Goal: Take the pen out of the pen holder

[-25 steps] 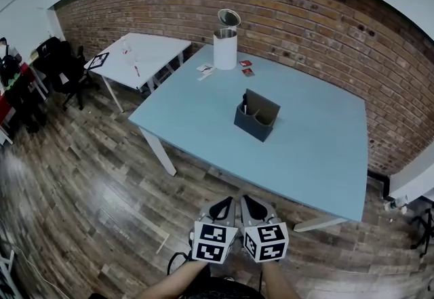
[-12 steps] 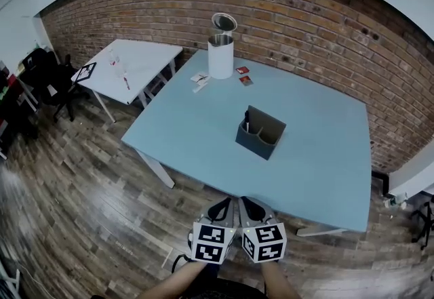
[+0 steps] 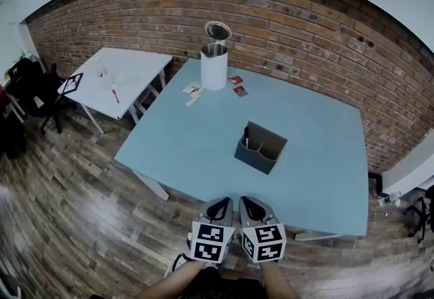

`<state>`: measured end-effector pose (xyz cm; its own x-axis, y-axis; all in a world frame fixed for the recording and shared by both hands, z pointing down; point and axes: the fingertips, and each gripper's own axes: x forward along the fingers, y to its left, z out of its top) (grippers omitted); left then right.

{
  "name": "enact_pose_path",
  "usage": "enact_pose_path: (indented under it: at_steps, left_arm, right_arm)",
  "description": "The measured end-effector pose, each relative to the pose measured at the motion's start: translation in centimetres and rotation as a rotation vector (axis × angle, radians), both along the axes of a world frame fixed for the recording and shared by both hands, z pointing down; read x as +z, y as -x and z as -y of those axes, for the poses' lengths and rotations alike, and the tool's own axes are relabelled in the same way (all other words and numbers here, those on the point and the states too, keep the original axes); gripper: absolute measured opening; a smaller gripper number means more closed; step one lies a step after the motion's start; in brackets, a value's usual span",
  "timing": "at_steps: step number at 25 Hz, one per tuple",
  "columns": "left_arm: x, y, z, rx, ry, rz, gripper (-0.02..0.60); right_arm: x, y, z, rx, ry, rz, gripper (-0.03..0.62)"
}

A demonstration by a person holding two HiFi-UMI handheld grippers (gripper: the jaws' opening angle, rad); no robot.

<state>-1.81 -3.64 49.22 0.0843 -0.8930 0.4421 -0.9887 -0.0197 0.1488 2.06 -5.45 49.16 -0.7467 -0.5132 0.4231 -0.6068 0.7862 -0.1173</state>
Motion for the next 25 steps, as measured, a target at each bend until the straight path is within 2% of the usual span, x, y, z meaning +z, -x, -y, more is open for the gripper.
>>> enact_pose_path:
  at_steps: [14,25]
  left_arm:
    - [0.2,2.9,3.5,0.032,-0.001,-0.002,-0.002]
    - [1.0,5.2,9.3,0.028,0.010,0.018,-0.002]
  right_arm:
    - [-1.0,2.7,4.8,0.045,-0.059,-0.009,0.005]
    - [-0.2,5.1,11.0,0.047,-0.069,-0.007,0.005]
